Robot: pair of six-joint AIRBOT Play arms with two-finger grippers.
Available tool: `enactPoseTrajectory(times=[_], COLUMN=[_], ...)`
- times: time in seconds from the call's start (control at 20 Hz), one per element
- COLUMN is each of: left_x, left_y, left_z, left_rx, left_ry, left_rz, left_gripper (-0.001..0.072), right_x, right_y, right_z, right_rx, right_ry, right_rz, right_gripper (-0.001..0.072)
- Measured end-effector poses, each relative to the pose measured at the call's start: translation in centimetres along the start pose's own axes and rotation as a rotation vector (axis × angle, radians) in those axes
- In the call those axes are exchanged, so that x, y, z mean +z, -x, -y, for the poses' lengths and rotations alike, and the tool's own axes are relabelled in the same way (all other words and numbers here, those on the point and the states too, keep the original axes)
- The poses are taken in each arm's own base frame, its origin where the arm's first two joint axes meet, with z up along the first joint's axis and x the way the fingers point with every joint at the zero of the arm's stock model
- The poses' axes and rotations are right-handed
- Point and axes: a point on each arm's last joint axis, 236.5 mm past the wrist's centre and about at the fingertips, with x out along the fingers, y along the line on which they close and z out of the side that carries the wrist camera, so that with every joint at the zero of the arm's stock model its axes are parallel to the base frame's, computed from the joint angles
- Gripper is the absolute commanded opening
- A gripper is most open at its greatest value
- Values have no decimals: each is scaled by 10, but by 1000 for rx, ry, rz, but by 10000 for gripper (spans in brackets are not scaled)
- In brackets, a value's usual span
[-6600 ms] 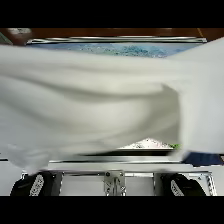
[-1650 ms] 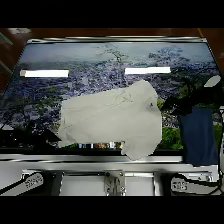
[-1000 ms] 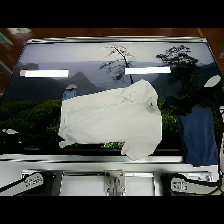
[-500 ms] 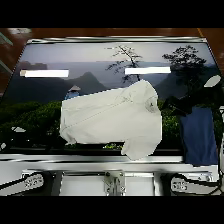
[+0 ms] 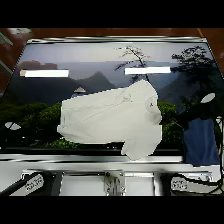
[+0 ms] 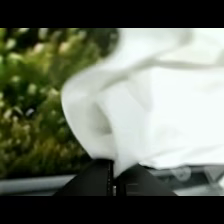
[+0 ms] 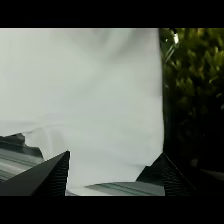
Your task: Fold the shirts.
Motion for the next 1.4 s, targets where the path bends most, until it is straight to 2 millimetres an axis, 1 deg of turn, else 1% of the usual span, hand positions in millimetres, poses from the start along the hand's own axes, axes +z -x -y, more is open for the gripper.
enactPoseTrajectory(times=[0.1, 0.25, 0.3, 0.4, 0.45, 0.5, 0.55, 0.65, 0.7, 0.75, 0.8, 0.85, 0.9, 0.95, 1.0, 1.05, 1.1, 1.15, 1.2, 1.25, 1.3, 1.35, 1.4], left_x=[2, 1, 0, 3, 4, 7, 11, 23, 31, 41, 55, 69, 84, 98, 109, 113, 109, 96, 74, 48, 19, -12, -41], left_y=[9, 17, 18, 23, 25, 29, 32, 44, 54, 68, 87, 111, 140, 177, 223, 271, 324, 375, 428, 471, 506, 534, 553], left_z=[8, 15, 17, 21, 23, 25, 28, 34, 37, 43, 53, 67, 87, 114, 149, 185, 224, 260, 295, 323, 345, 363, 374], left_rx=[-7, -16, -17, -21, -22, -23, -23, -11, 6, 27, 45, 62, 70, 73, 66, 53, 42, 30, 19, 9, -3, -24, -42], left_ry=[-31, -58, -65, -79, -86, -95, -105, -144, -176, -219, -269, -323, -379, -447, -523, -597, -678, -753, -832, -896, -948, -986, -1012], left_rz=[27, 41, 43, 58, 65, 75, 87, 124, 144, 174, 219, 277, 353, 450, 572, 699, 844, 984, 1135, 1263, 1373, 1467, 1535], left_gripper=[41, 41, 41, 41, 41, 41, 40, 39, 40, 40, 39, 40, 40, 40, 40, 40, 40, 40, 40, 40, 40, 40, 40], right_x=[-13, -23, -24, -27, -30, -32, -28, -22, -15, -7, 5, 18, 34, 44, 52, 50, 38, 14, -19, -62, -103, -147, -185], right_y=[-16, -35, -41, -52, -57, -62, -66, -67, -62, -52, -35, -11, 24, 64, 120, 177, 241, 309, 367, 418, 455, 486, 508], right_z=[8, 19, 20, 21, 19, 18, 17, 11, 2, -11, -28, -50, -78, -106, -143, -177, -211, -243, -269, -289, -302, -310, -313], right_rx=[4, 1, -3, -13, -12, -20, -33, -34, -15, 11, 37, 70, 107, 132, 158, 171, 170, 161, 144, 115, 81, 50, 22], right_ry=[-32, -73, -81, -97, -99, -102, -97, -76, -50, -10, 49, 117, 201, 290, 392, 487, 585, 678, 756, 828, 880, 911, 926], right_rz=[-34, -48, -46, -45, -54, -58, -41, -17, 12, 48, 110, 192, 303, 419, 587, 749, 928, 1128, 1301, 1465, 1590, 1713, 1811], right_gripper=[681, 680, 670, 620, 484, 272, 63, 66, 66, 66, 66, 66, 66, 65, 65, 66, 66, 66, 66, 66, 65, 66, 66])
